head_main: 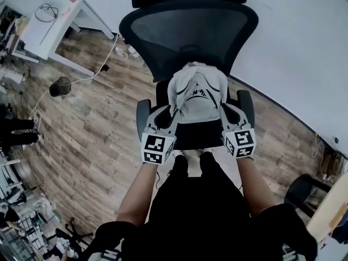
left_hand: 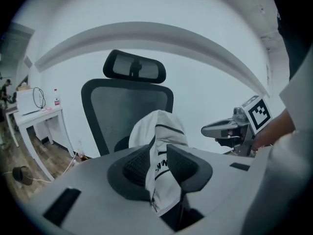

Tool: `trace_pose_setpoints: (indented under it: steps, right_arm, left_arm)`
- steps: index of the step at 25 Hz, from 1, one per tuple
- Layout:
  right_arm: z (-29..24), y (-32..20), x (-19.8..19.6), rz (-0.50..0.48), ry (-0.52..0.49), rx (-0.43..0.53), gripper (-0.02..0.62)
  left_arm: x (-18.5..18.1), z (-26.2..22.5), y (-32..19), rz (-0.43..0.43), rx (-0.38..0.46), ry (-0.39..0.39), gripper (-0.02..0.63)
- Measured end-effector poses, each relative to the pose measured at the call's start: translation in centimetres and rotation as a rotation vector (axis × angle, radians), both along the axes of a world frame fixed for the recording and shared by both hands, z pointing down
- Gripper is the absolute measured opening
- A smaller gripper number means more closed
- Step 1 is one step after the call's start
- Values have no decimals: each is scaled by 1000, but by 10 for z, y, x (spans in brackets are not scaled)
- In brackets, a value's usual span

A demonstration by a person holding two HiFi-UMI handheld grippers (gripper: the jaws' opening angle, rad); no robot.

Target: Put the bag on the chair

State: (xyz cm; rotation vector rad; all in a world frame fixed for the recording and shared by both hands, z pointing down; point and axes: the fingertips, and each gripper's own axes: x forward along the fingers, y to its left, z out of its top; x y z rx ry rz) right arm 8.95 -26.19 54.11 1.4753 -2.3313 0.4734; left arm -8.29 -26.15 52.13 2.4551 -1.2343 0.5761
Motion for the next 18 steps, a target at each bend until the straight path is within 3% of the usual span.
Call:
trace_pose_setpoints:
  steps: [2,4,11,18]
  right_arm:
    - [-16,0,-1,-11,-5,33,28]
    - [-28,0,-2,-23,-7,60,24]
    - [-73,-11,-21,-61,-33,137,21]
    - [-111,-10,-15,-72,-16,236,20]
  left_arm:
    - [1,-14,-2,-7,27,11,57]
    - [6,-25,-4,-2,42,21,23]
    - [22,-65,-9,59,96,62,22]
    - [20,-87,-2,45,137,72,23]
